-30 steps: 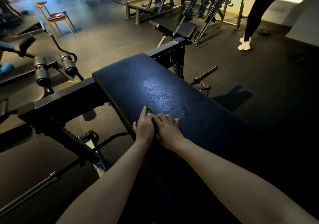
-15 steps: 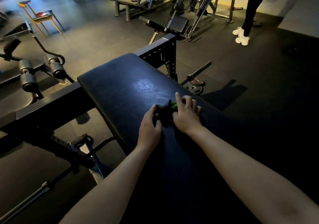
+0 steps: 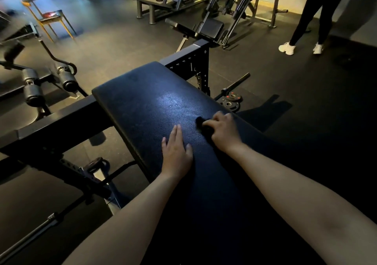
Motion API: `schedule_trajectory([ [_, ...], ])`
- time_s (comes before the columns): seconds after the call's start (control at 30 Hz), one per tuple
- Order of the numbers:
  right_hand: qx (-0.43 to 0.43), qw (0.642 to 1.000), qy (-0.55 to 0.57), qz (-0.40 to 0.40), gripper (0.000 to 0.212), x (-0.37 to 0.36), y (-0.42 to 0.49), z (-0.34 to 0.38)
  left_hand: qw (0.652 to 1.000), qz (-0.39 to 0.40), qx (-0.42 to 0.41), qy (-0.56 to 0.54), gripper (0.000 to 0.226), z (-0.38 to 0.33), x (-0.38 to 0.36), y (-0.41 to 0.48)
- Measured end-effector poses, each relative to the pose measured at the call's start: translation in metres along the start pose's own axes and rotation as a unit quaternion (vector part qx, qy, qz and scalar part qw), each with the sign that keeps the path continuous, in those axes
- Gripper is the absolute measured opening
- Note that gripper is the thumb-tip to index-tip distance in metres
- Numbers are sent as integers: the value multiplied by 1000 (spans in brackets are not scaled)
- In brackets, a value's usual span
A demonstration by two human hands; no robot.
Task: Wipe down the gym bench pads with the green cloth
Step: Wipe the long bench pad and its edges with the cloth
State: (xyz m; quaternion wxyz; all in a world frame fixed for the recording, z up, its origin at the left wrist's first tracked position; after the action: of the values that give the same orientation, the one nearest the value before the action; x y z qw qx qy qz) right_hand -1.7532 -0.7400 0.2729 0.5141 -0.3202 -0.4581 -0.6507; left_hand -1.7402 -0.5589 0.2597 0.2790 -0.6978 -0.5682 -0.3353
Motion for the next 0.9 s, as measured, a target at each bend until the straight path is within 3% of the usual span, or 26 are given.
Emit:
schedule_trajectory([
  [0.1, -143, 989, -19, -37, 51, 23, -6, -46, 998, 11, 0, 66, 68, -3, -4, -1],
  [0.2, -201, 978, -12, -56, 52, 27, -9, -46, 997, 22, 7, 79, 74, -6, -5, -3],
  [0.27, -191, 980, -2, -53, 50, 21, -7, -29, 995, 25, 8, 94, 80, -7, -6, -3],
  [0.53, -6, 991, 112, 68, 38, -8, -8, 59, 994, 42, 17, 100, 83, -5, -3, -3],
  [0.7, -11, 996, 60, 63, 29, 4, -13, 32, 989, 48, 52, 127, 79, -16, -4, -2],
  [0.9, -105, 994, 10, -9, 32, 26, -8, -37, 982, 40, -18, 185, 64, -41, -18, 7],
])
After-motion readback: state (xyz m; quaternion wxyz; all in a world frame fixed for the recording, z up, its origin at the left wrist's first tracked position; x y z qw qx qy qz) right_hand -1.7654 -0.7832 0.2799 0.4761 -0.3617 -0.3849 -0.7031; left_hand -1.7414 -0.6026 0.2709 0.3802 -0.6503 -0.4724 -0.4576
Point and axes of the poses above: each hand's wrist, its own y-axis towards the middle knuckle, its own x-axis out of the back of the hand, z = x × y, the point moved 2 cm from there along y, towards the middle knuckle, and after that the axes turned 14 degrees about x, right-handed, at the moved point
